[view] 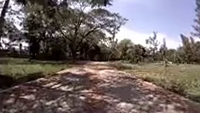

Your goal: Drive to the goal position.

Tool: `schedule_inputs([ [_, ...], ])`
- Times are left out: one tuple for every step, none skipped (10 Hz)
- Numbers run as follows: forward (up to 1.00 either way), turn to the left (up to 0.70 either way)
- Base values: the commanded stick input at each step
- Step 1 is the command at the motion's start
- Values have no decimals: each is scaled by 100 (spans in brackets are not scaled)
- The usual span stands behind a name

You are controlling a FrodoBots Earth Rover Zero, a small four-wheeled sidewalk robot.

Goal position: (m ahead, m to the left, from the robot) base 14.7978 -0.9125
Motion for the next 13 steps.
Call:
schedule_inputs([
  [70, 6],
  [70, 0],
  [70, 0],
  [70, 0],
  [70, 0],
  [70, 0],
  [70, 0],
  [70, 0],
  [70, 0],
  [70, 0],
  [70, 0],
  [70, 0],
  [70, 0],
])
